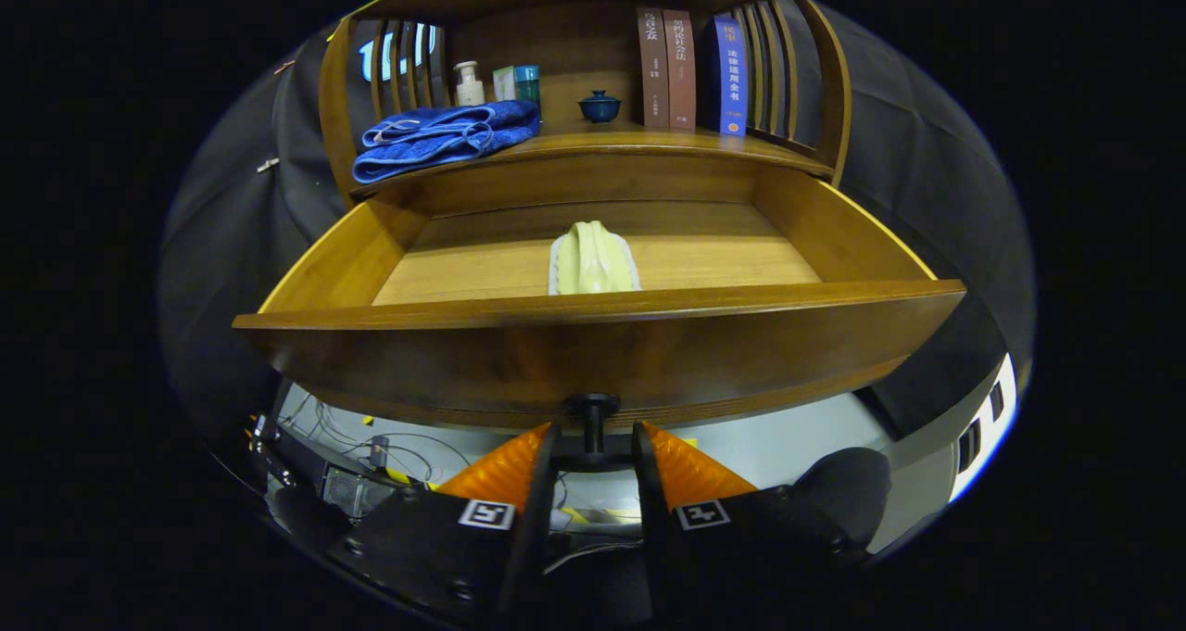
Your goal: Pull open the drawer, take out the items inside it, and place them on the countertop above the cabinet.
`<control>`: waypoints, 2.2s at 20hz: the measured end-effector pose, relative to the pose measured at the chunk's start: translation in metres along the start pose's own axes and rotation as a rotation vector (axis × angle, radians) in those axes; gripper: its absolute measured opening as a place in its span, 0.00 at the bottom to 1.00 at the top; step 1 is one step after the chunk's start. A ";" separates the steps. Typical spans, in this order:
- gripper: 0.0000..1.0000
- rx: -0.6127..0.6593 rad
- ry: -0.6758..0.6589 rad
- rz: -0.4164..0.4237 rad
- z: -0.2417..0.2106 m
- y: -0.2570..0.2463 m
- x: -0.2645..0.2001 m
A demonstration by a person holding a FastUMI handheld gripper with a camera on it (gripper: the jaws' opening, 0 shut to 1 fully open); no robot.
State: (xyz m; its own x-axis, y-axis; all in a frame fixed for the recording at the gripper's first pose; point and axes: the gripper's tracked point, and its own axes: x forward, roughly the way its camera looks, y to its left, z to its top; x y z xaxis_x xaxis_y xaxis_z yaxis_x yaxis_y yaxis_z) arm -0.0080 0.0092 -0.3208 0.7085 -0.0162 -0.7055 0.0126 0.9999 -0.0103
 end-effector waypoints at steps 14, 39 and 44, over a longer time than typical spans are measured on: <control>1.00 -0.015 -0.242 0.008 0.156 -0.006 -0.066; 0.54 -0.057 0.394 0.010 0.132 0.011 0.136; 0.23 -0.066 0.406 0.017 0.139 0.014 0.138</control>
State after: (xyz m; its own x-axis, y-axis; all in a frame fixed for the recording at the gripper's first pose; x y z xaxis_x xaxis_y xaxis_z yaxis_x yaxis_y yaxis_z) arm 0.1876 0.0205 -0.3196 0.3725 -0.0105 -0.9280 -0.0517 0.9981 -0.0321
